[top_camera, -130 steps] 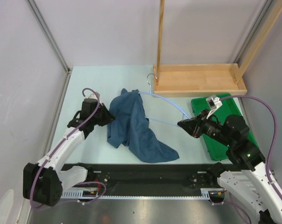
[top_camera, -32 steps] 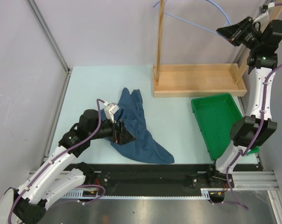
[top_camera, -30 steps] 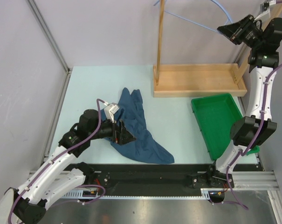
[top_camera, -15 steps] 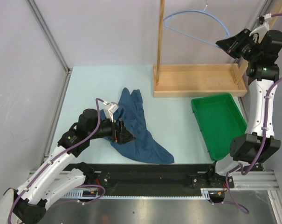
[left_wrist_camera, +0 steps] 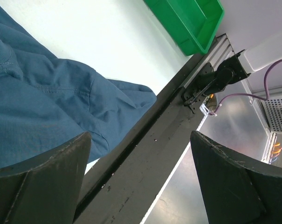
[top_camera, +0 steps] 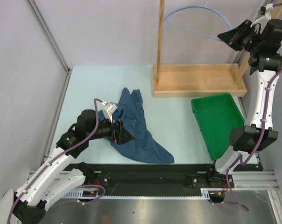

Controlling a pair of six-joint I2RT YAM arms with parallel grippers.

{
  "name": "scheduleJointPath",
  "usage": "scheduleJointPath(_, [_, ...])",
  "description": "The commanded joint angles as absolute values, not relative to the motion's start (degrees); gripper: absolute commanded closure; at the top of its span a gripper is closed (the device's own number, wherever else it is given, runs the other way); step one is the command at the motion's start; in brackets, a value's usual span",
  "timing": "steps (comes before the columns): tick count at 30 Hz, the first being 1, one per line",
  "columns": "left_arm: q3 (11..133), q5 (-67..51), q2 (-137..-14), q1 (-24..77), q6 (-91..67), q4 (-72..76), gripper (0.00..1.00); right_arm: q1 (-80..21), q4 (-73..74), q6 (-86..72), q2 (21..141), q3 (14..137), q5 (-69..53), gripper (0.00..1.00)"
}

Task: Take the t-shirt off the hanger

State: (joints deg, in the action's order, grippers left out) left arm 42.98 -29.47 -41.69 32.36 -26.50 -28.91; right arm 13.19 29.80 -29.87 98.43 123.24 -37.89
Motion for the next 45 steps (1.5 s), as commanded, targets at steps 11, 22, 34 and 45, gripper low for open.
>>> scheduleJointPath(11, [46.0,-28.8,-41.7,32.7,-27.2,-28.7,0.08,14.0,26.9,-27.9,99.0,133.6,-37.0,1.0])
scheduleJointPath(22, [45.7,-28.8,-41.9,32.7,-27.6,-28.0,0.08,14.0,29.5,-26.9,100.4,139.0,-36.7,1.0])
scheduleJointPath(34, [45.6,-29.6,-42.5,32.7,-27.9,-27.2,0.08,13.5,31.9,-23.6,91.3,130.8,-32.8,1.0])
scheduleJointPath(45, [47.0,-27.0,-42.5,32.7,-27.9,-28.6,0.08,10.4,30.6,-21.4,83.2,116.5,-28.2,1.0])
